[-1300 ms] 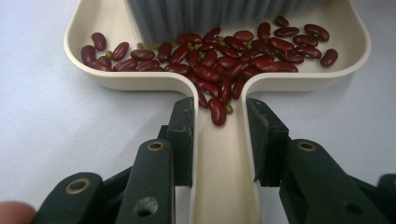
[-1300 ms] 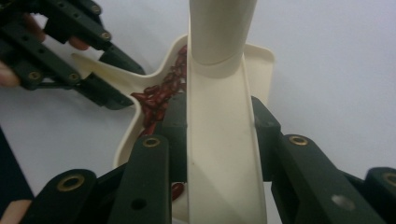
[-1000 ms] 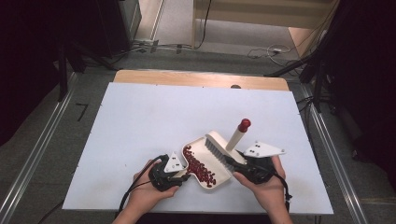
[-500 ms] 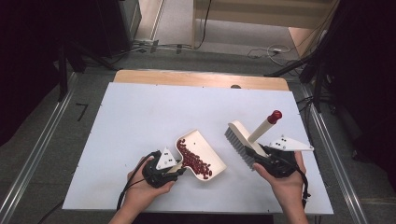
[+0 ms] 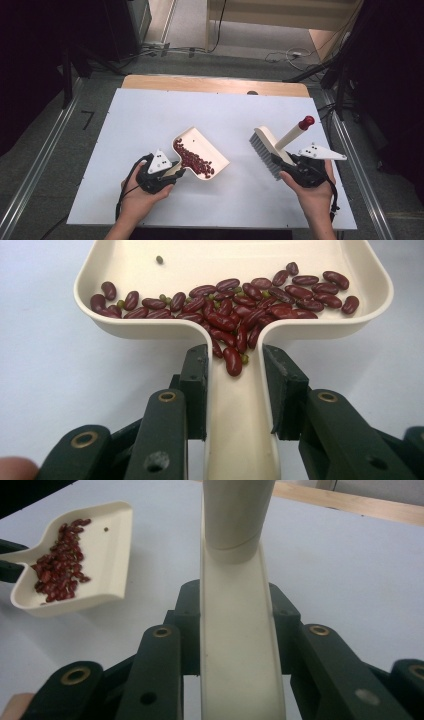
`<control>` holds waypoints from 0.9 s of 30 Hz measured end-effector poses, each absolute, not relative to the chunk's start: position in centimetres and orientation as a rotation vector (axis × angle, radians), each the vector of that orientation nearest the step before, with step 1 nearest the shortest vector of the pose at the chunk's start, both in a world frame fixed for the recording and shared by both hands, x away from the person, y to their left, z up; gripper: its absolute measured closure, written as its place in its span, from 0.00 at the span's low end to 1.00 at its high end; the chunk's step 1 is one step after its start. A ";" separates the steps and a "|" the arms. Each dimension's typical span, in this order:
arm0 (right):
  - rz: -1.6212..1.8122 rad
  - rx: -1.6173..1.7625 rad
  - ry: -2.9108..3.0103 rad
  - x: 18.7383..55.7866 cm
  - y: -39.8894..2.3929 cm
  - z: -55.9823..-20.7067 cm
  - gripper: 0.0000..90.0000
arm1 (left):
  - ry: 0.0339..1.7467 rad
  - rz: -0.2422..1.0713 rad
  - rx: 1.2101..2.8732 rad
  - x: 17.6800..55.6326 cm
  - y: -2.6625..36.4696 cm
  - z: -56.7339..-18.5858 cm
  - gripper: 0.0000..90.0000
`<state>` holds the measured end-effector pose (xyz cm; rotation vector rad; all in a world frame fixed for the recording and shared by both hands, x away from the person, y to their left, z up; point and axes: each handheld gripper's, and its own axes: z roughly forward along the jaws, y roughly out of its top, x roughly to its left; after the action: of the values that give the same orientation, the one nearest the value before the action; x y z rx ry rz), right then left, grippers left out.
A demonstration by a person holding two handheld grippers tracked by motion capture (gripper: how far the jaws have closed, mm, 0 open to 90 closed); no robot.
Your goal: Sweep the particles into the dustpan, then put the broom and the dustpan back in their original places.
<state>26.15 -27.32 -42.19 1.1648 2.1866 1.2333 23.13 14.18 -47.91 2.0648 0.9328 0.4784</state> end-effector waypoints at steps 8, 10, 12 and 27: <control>1.229 1.189 2.176 26.4 -28.2 -42.5 0.72 | 0.982 0.512 2.028 23.3 16.2 -47.4 0.73; 1.230 1.187 2.177 26.5 -28.3 -42.5 0.72 | 0.996 0.524 2.013 23.3 16.6 -47.4 0.73; 1.232 1.190 2.178 26.5 -28.3 -42.5 0.72 | 1.008 0.528 2.002 23.3 17.0 -47.3 0.73; 1.257 1.209 2.245 26.9 -28.1 -43.7 0.72 | 1.140 0.579 1.925 23.3 20.2 -48.5 0.73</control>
<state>26.89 -28.10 -43.74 1.2091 2.2453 1.2572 23.34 20.21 -48.47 1.9249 1.1398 0.5785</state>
